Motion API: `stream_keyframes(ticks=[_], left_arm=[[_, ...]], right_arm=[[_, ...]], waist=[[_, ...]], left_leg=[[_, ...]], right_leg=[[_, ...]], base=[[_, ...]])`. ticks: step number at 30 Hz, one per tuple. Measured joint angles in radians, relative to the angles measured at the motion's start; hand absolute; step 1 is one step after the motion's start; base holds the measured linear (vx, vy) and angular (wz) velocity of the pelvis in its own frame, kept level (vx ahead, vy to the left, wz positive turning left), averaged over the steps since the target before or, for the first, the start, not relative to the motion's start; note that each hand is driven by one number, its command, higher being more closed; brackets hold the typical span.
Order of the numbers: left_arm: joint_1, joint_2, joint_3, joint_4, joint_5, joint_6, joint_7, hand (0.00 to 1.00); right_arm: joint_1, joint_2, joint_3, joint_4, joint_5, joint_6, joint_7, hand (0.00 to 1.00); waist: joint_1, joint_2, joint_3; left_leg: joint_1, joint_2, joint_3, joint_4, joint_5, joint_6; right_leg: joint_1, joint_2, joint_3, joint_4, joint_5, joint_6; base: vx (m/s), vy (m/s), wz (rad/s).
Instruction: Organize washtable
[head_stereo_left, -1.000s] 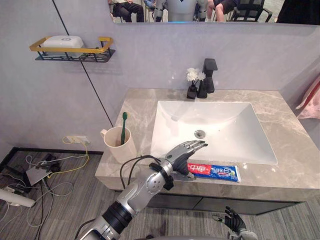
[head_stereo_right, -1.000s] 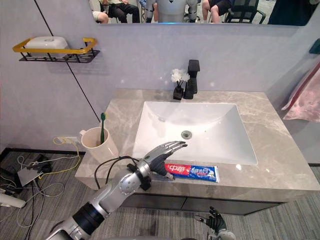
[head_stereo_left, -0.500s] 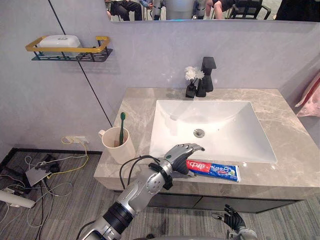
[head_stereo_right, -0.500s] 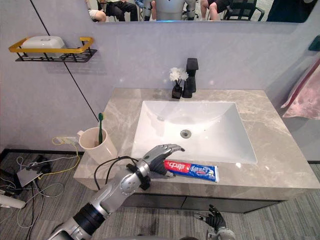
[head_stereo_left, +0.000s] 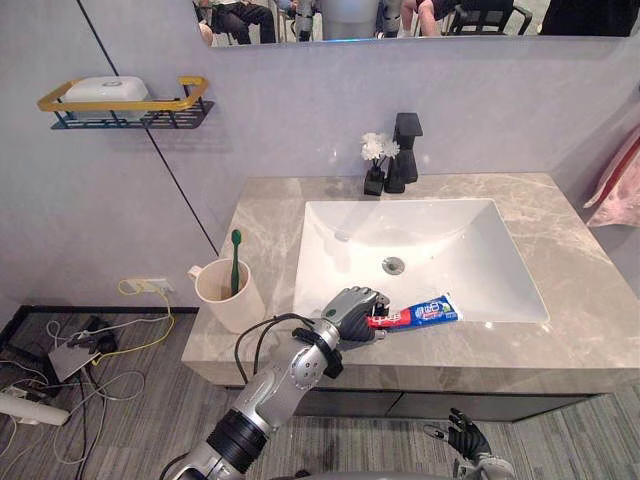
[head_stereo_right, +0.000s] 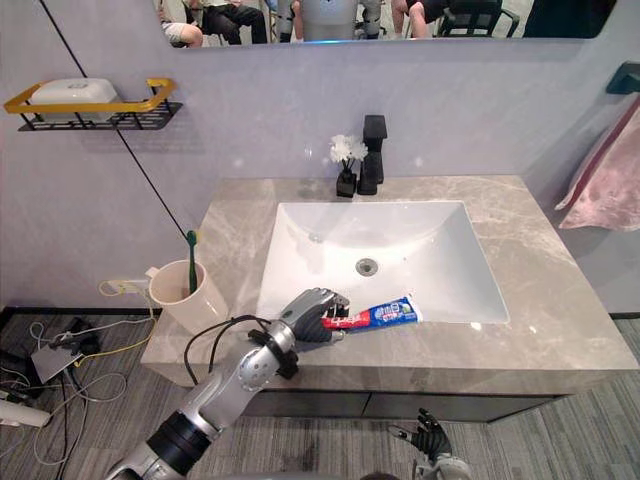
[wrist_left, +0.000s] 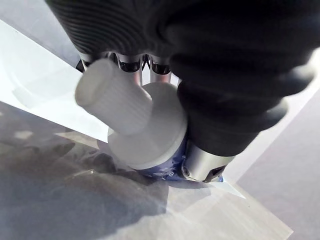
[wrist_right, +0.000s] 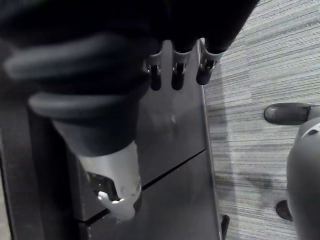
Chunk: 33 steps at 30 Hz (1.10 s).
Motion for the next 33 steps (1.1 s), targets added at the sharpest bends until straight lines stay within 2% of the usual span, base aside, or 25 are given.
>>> stream_keyframes(ticks=[10, 13, 18, 21, 28, 33], left_arm=[[0.088, 0.007, 0.055, -0.065, -0.039, 0.007, 0.006, 1.00], [0.123, 0.007, 0.099, -0.109, -0.059, 0.015, 0.029, 1.00], [0.151, 0.008, 0.174, -0.225, -0.105, 0.020, 0.074, 1.00], [0.188, -0.014, 0.219, -0.328, -0.136, 0.018, 0.096, 1.00], [0.268, -0.086, 0.351, -0.491, -0.206, 0.006, 0.142, 1.00], [0.341, -0.102, 0.380, -0.559, -0.239, -0.001, 0.154, 1.00]], right_arm=[[0.044, 0.006, -0.043, 0.001, 0.039, 0.000, -0.006, 0.00], [0.054, 0.009, -0.083, 0.001, 0.064, 0.000, -0.023, 0.00], [0.067, 0.012, -0.164, 0.000, 0.078, -0.001, -0.042, 0.00], [0.095, 0.023, -0.230, -0.031, 0.093, -0.002, -0.043, 0.00], [0.196, 0.049, -0.364, -0.302, 0.139, -0.006, -0.042, 0.00], [0.252, 0.059, -0.420, -0.648, 0.241, -0.010, -0.007, 0.00]], waist=[[-0.002, 0.010, -0.007], [-0.006, 0.008, -0.007], [0.006, 0.002, -0.010], [0.007, -0.006, -0.016], [-0.002, -0.015, -0.021], [-0.008, -0.019, -0.025]], left_leg=[[-0.005, 0.013, 0.023, 0.001, -0.003, -0.004], [-0.006, 0.013, 0.028, 0.001, -0.004, -0.006], [-0.005, 0.017, 0.051, 0.002, -0.011, -0.005], [-0.006, 0.018, 0.073, 0.008, -0.023, -0.004], [-0.007, 0.025, 0.119, 0.036, -0.056, -0.003], [-0.010, 0.031, 0.154, 0.039, -0.066, -0.005]], right_leg=[[-0.022, 0.012, 0.022, 0.004, 0.000, -0.005], [-0.025, 0.012, 0.026, 0.004, 0.001, -0.005], [-0.035, 0.015, 0.052, 0.004, 0.003, -0.006], [-0.045, 0.016, 0.075, 0.005, 0.003, -0.006], [-0.055, 0.020, 0.117, 0.009, 0.003, -0.005], [-0.086, 0.025, 0.152, 0.022, 0.001, -0.004]], base=[[-0.03, -0.008, -0.08], [0.00, 0.000, -0.02], [-0.01, 0.003, -0.13], [0.00, 0.011, -0.22], [0.01, 0.008, -0.21], [0.00, -0.004, -0.19]])
